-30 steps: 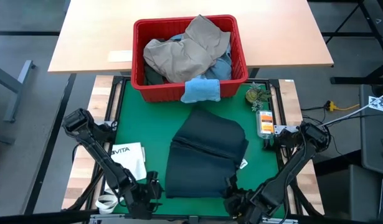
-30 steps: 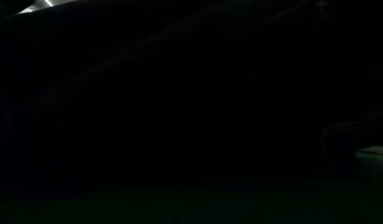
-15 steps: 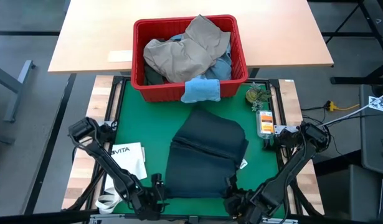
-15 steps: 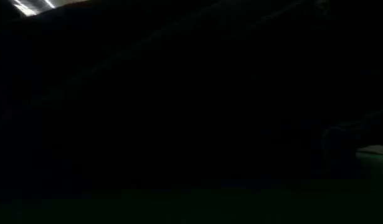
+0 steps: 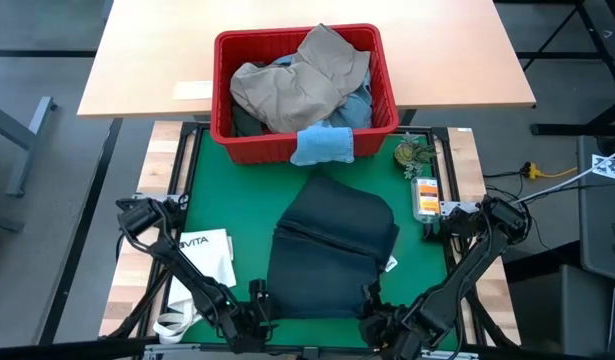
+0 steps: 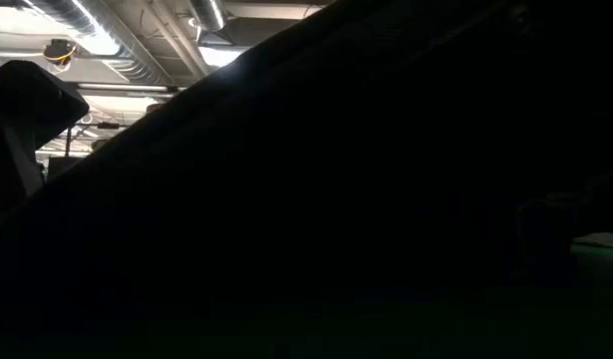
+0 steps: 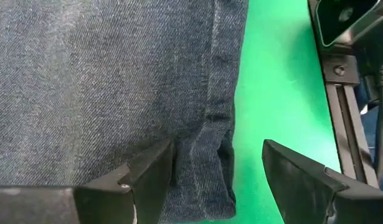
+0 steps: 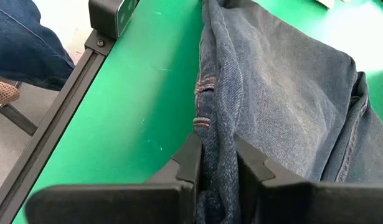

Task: Fold Laundry from Bin
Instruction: Fold the dark blue pants

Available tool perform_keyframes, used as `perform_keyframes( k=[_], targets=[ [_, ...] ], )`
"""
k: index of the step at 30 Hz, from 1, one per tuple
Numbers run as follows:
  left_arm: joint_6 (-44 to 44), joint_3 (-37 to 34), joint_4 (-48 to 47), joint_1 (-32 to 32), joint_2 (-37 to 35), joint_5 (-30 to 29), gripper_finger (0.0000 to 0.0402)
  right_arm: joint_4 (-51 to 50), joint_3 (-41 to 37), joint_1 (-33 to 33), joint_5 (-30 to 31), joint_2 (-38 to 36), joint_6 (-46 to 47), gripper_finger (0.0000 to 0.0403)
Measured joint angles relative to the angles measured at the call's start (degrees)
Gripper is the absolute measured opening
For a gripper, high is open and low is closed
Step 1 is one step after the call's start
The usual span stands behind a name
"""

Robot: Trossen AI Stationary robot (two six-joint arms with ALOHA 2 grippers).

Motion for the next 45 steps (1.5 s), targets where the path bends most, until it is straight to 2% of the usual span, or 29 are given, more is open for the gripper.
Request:
perform_keyframes(
  k=[8, 11, 19, 23, 26, 28, 38, 45],
  targets=[
    [2.61, -0.07, -0.63, -0.09, 0.42, -0.96, 0.0242, -0.02, 0.00, 0.00, -0.46, -0.02, 0.00, 0.0053],
    [4.55, -0.13, -1.56, -0.11, 0.49, -2.36, 0.0228, -0.02, 0.00, 0.00, -0.48, -0.02, 0.00, 0.0053],
    [7.40, -0.19, -5.60, 0.39, 0.57, -5.14, 0.0144, -0.04, 0.00, -0.04, -1.19, -0.02, 0.00, 0.0053],
    [7.39, -0.22, -5.83, 0.26, 0.50, -5.47, 0.0086, -0.09, 0.00, -0.04, -2.27, -0.02, 0.00, 0.0053],
    [7.37, -0.22, -5.89, 0.17, -0.32, -4.34, 0.0030, -0.27, 0.00, -0.04, -4.14, -0.02, -0.02, 0.0053],
    [7.33, -0.33, -6.21, 0.23, -1.29, -2.30, 0.0010, -0.46, 0.00, -0.04, -5.74, -0.02, -0.02, 0.0053],
    [6.47, -0.47, -6.24, 0.99, -12.84, 9.69, 0.0004, 0.31, 0.11, 0.26, -18.83, -0.11, -0.11, 0.0053],
    [5.42, -0.47, -6.09, 1.71, -21.34, 11.33, 0.0004, 0.51, 0.13, 2.26, -19.53, -1.73, -0.27, 0.0053]
  ],
)
